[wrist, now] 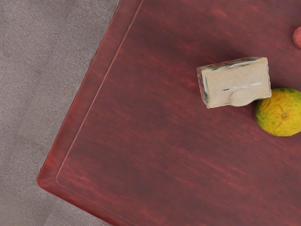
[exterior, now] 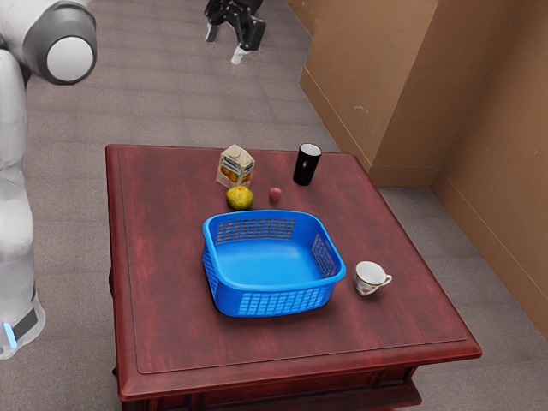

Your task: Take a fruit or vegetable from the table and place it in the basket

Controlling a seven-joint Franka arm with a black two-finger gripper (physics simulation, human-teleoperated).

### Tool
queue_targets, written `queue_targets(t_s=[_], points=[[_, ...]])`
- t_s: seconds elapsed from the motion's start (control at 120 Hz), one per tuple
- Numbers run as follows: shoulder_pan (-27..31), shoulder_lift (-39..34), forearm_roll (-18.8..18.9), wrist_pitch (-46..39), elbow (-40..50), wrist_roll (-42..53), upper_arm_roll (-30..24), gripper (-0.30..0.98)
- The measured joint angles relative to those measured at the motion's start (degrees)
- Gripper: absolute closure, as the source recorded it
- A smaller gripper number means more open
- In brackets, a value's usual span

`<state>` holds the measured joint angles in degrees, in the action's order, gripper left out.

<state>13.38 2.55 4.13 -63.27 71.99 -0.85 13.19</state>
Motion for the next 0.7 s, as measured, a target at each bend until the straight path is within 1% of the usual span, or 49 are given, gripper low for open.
queue_targets(t_s=[0.067,0.133,0.292,0.35,0.425,0.483,0.55,0.608,0.7], points=[[3.0,0.0,0.1,-3.8,0.0,-0.1,0.0,0.02],[2.8,0.1,0.1,-6.6,0.0,-0.2,0.0,0.02],[-3.5,0.1,-1.3,-10.4,-0.3,-0.5,0.1,0.02],[-5.6,-0.5,-0.6,-11.1,-2.9,-0.6,-0.3,0.02],[-8.0,-0.9,1.0,-12.6,-9.4,0.4,-0.5,0.02],[-9.1,-0.6,1.7,-14.3,-11.2,1.2,-0.5,0.02],[-8.7,1.1,1.3,-15.8,-11.4,2.1,-0.5,0.02],[-6.8,2.7,0.8,-16.7,-10.6,2.8,-0.4,0.02],[-3.7,4.7,-1.5,-17.4,-8.1,3.8,0.0,0.02]])
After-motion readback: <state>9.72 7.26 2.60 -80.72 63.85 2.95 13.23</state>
